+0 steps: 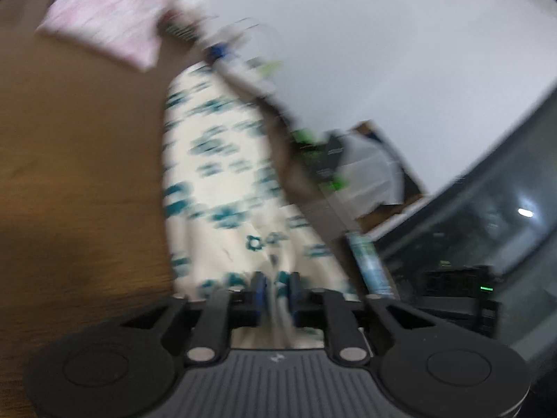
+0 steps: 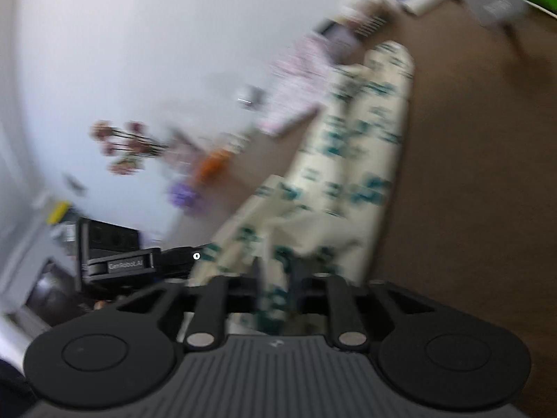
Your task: Fold clothes
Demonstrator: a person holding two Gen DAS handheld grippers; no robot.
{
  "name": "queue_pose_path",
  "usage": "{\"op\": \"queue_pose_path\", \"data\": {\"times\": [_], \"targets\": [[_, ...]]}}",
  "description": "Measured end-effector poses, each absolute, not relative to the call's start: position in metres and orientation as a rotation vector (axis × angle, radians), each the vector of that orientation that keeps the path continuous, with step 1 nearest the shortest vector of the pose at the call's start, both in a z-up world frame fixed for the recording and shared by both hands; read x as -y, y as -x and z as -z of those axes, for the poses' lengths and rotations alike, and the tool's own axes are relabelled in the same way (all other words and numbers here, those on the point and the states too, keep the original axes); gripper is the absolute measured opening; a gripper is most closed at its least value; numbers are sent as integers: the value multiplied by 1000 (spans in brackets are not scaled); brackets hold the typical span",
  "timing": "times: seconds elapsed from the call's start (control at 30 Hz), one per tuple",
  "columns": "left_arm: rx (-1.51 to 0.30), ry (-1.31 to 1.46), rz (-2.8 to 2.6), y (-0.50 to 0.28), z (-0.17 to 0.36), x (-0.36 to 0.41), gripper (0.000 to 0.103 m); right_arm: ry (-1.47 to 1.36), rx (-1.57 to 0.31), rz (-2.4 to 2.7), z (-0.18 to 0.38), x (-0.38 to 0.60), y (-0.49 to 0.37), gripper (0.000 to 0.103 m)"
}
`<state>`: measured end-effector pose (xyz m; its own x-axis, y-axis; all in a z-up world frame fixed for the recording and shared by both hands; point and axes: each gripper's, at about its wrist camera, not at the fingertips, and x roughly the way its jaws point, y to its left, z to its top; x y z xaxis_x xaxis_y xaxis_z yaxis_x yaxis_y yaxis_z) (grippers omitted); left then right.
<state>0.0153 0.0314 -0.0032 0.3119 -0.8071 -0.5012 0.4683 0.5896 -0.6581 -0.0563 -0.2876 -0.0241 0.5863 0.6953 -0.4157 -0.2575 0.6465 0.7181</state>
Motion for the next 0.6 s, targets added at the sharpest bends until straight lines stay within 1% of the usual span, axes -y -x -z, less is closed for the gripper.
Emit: {"op": "queue_pose_path", "data": {"times": [0.03,0.1,0.13,0.17,0.2,0.27,0.37,0.43,0.5,0.57,0.6], "targets": [[-916,420,856,-17,5,-32,24,-603,-733,-571,20,285,60,39],[-904,414,824,-16,3,-35,33,-480,-712,-523,10,276,68,43],[-892,415,810,-15,1,-37,41,-408,-691,-491,4,270,74,49],[-877,415,798,-13,-2,-40,50,-338,-670,-461,-2,264,80,51],[-853,413,791,-11,-6,-43,55,-284,-648,-451,-8,259,86,51],[-814,416,793,-5,-14,-49,71,-208,-610,-430,-20,252,96,51],[-795,425,833,-5,-21,-51,76,-223,-584,-448,-33,255,103,52],[-831,424,853,-7,-16,-41,77,-273,-604,-488,-33,258,99,54],[-871,402,853,-10,-10,-29,69,-307,-660,-495,-21,251,87,51],[-882,421,884,-10,-5,-25,24,-344,-689,-512,-9,249,79,25],[-874,447,908,-9,-2,-26,18,-389,-671,-533,-4,252,80,23]]}}
